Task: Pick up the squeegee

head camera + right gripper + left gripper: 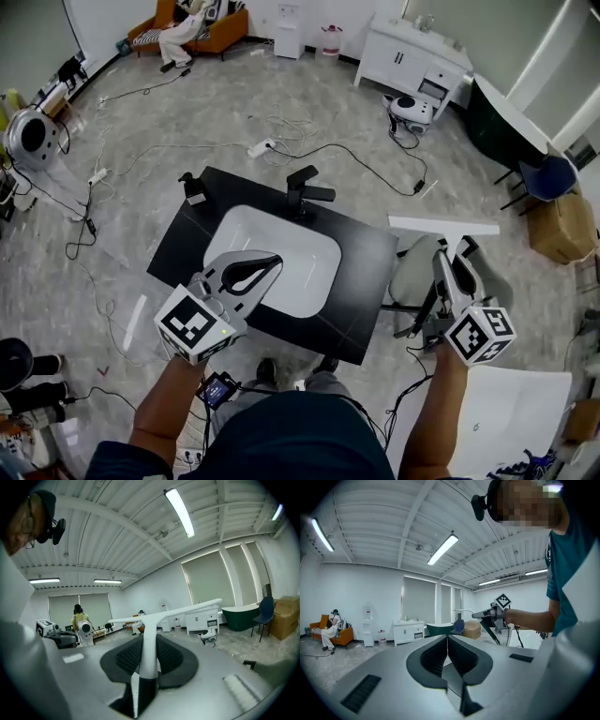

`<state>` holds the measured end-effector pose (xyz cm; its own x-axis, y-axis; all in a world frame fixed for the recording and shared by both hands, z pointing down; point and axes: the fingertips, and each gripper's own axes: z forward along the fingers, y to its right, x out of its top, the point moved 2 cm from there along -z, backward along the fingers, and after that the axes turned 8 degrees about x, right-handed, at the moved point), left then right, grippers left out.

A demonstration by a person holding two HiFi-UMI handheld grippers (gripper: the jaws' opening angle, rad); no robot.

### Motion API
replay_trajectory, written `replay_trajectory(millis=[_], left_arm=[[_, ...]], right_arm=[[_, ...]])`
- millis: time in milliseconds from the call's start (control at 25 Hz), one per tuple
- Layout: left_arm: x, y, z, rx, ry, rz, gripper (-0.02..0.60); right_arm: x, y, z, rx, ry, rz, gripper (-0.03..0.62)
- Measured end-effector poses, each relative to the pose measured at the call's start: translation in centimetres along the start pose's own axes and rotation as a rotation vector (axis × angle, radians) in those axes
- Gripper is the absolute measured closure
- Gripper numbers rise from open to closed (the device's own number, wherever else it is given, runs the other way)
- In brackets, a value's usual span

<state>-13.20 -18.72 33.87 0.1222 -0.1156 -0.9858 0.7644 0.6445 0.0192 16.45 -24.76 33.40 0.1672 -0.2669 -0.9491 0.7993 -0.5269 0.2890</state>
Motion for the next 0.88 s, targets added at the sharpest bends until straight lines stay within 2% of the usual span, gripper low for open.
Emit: replay_trajectory(millis=[400,640,880], left_arm=[[1.5,-0.7,-1.3,-0.010,0.003,0.031,0.575],[3.2,-0.5,-2.0,-0.015,0.022,0.021,0.575],[3.0,-0.7,-2.6,-0.018,0.024,0.014,0.575]], right_arm=[[4.4,-3.0,-3.1,-0.004,0.095,-0.051,0.502],[6.6,-4.8,-5.1,-0.017,0.141,-0.081,0.502],[7.9,-6.1,-6.9,-0.048,0.179,-0.142,0.502]])
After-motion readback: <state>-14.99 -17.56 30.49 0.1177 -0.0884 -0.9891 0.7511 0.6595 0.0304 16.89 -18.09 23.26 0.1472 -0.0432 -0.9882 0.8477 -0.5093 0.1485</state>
